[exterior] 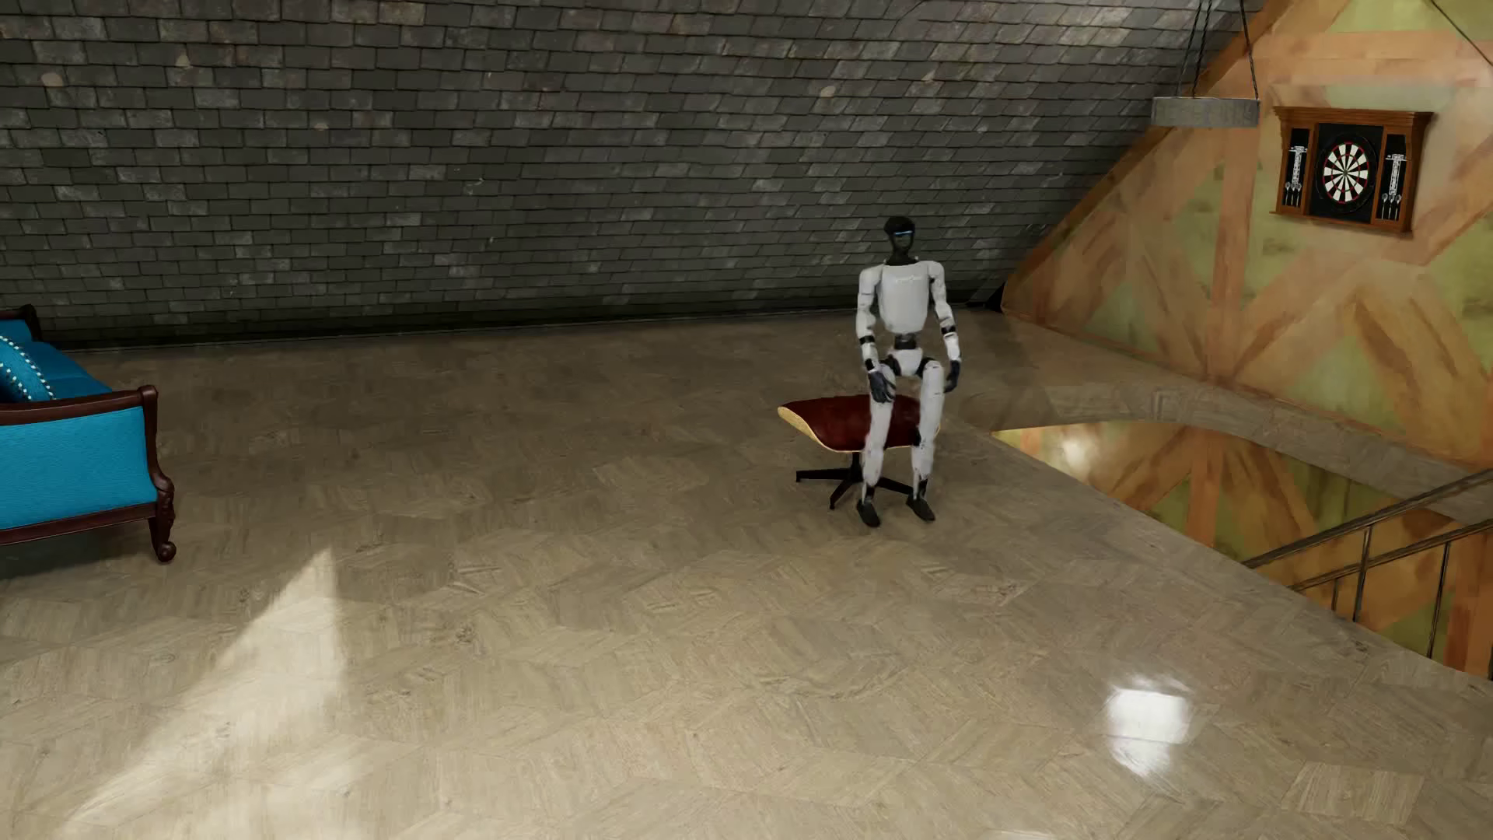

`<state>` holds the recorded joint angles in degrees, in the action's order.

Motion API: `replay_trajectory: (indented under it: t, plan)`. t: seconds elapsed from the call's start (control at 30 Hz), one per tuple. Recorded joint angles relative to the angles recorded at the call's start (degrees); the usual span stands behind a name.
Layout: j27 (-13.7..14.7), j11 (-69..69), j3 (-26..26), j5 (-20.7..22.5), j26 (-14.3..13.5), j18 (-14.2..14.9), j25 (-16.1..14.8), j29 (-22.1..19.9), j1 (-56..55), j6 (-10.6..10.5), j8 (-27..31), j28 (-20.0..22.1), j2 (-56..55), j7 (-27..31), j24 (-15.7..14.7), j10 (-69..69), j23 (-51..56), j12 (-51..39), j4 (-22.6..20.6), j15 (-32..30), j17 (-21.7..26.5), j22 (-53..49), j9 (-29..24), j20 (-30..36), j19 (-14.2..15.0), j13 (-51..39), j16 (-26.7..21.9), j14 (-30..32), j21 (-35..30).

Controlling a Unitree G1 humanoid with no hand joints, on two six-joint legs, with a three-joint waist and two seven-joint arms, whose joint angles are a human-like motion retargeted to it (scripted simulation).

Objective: Sit down on the chair

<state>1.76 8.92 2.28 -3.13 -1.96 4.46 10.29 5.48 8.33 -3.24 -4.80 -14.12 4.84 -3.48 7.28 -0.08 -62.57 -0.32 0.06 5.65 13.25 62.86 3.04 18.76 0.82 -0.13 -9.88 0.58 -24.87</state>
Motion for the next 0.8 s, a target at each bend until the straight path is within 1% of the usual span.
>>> replay_trajectory:
  t: [0.03,0.07,0.1,0.13,0.17,0.2,0.23,0.27,0.3,0.33,0.37,0.4,0.47,0.5,0.57,0.67,0.73,0.8]
  plan:
    - [-1.3,0.0,0.2,0.0,-0.4,-0.2,-1.4,-0.4,0.0,-0.1,0.1,0.6,-0.1,-0.1,1.5,0.0,0.5,-0.5,-0.1,-0.1,1.7,-0.9,-0.2,0.5,-0.2,-1.0,0.0,0.0,-0.7]
    - [-1.9,0.2,0.2,-0.1,0.2,-0.1,-0.8,0.5,0.2,-0.1,-0.1,1.2,-0.1,-0.3,0.7,0.0,2.1,-1.1,0.0,-0.1,4.0,-1.2,-0.2,0.8,0.1,-1.2,-1.6,-0.2,-1.5]
    - [-0.5,0.2,0.2,-0.3,-0.4,0.2,1.3,2.2,0.0,0.0,-0.3,-0.6,-0.2,-0.5,0.4,0.0,3.4,-1.9,0.1,-0.1,6.4,-1.4,-0.1,0.9,0.4,-1.5,-3.5,-0.1,-2.2]
    - [0.7,0.2,0.2,-0.3,-1.4,0.2,3.3,3.1,-0.1,0.1,-0.5,-2.8,-0.2,-0.7,2.2,0.2,4.3,-2.6,0.1,-0.1,8.5,-2.0,0.0,1.2,0.3,-1.7,-5.4,-0.1,-2.2]
    - [1.1,0.1,0.2,-0.1,-1.8,0.2,4.2,3.6,0.2,0.1,-0.7,-3.2,0.2,-0.8,3.4,0.2,4.0,-3.0,0.0,-0.1,10.1,-2.1,-0.1,1.9,0.1,-1.8,-7.0,-0.1,-1.7]
    - [0.7,0.0,0.1,-0.1,-2.3,0.1,4.0,2.6,0.4,0.2,-0.7,-2.0,0.5,-0.7,4.1,0.1,2.4,-3.3,0.0,0.0,10.9,-0.8,-0.1,1.9,0.1,-2.0,-8.0,-0.1,-1.3]
    - [0.0,0.1,0.1,-0.2,-2.8,0.0,2.8,0.8,0.4,0.1,-0.8,0.4,0.5,-0.7,3.7,0.1,0.1,-3.6,-0.1,0.1,11.3,1.5,0.0,1.1,0.2,-2.1,-8.5,-0.1,-0.8]
    - [-0.8,0.0,0.1,-0.3,-2.8,0.1,1.3,-1.5,0.5,0.1,-1.0,3.4,0.7,-0.7,2.4,0.1,-2.2,-3.8,-0.1,0.1,11.4,4.6,0.2,0.1,0.4,-2.1,-8.6,-0.1,0.0]
    - [-1.5,0.0,0.1,-0.4,-2.0,0.0,0.3,-3.5,0.9,0.0,-1.2,6.8,0.9,-0.8,1.0,-0.1,-4.4,-3.9,-0.1,0.2,11.2,7.5,0.2,-0.8,0.5,-2.2,-8.3,-0.2,0.6]
    - [-1.9,0.0,0.1,-0.3,-1.4,0.0,-0.2,-5.1,0.9,0.0,-1.4,9.5,1.1,-0.8,-0.5,0.0,-5.8,-3.8,-0.1,0.4,11.1,9.8,0.3,-1.5,0.4,-2.0,-8.0,-0.2,1.2]
    - [-2.1,0.0,0.1,-0.3,-1.0,0.0,-0.2,-5.6,0.6,0.0,-1.4,10.7,1.2,-0.8,-1.7,0.3,-6.4,-3.7,-0.2,0.4,10.9,11.2,0.4,-2.0,0.3,-1.7,-7.9,-0.2,1.4]
    - [-2.0,0.0,0.2,-0.4,-1.0,0.0,0.0,-5.3,0.6,-0.1,-1.4,10.7,1.2,-0.7,-1.7,0.2,-6.3,-3.4,-0.2,0.4,10.8,11.4,0.6,-2.1,0.3,-1.3,-7.8,-0.2,1.6]
    - [-1.3,0.0,0.2,-0.4,-1.6,0.1,1.0,-3.9,0.8,-0.1,-1.5,8.3,1.3,-0.8,-0.2,0.1,-4.4,-2.2,-0.2,0.6,10.4,9.5,0.7,-1.6,0.4,-0.3,-8.0,-0.2,1.6]
    - [-0.8,0.0,0.2,-0.4,-2.3,0.1,1.4,-3.2,1.1,-0.1,-1.4,7.3,1.3,-0.8,0.6,-0.3,-3.4,-1.5,-0.2,0.5,9.8,8.1,0.8,-1.4,0.3,0.2,-7.8,-0.1,1.4]
    - [-0.4,0.0,0.1,-0.3,-2.7,0.2,2.2,-2.6,0.9,-0.1,-1.3,6.1,1.2,-0.7,1.4,-0.1,-2.1,-0.6,-0.1,0.5,8.1,6.0,0.7,-1.1,0.3,0.5,-6.8,0.0,0.9]
    - [-0.6,-0.1,0.1,-0.1,-2.3,0.2,2.3,-1.9,0.6,-0.1,-1.2,4.9,1.1,-0.7,1.0,0.1,-1.3,-0.4,0.1,0.2,5.0,4.8,0.0,-0.5,0.1,0.0,-4.6,0.2,-0.8]
    - [-1.2,0.0,0.0,0.0,-1.1,0.0,1.6,-0.4,0.0,-0.1,-1.1,4.0,0.9,-0.5,-0.1,1.1,0.1,-1.0,0.1,-0.1,3.6,3.9,-1.1,0.3,-0.2,-0.7,-3.6,0.2,-2.1]
    - [-1.3,0.6,0.0,0.2,-0.1,-0.2,1.4,0.9,-1.2,-0.1,-0.9,2.3,0.4,-0.3,-1.3,2.9,1.6,-2.4,0.1,-0.4,3.5,2.4,-2.9,1.4,-0.6,-2.2,-3.2,0.1,-3.3]
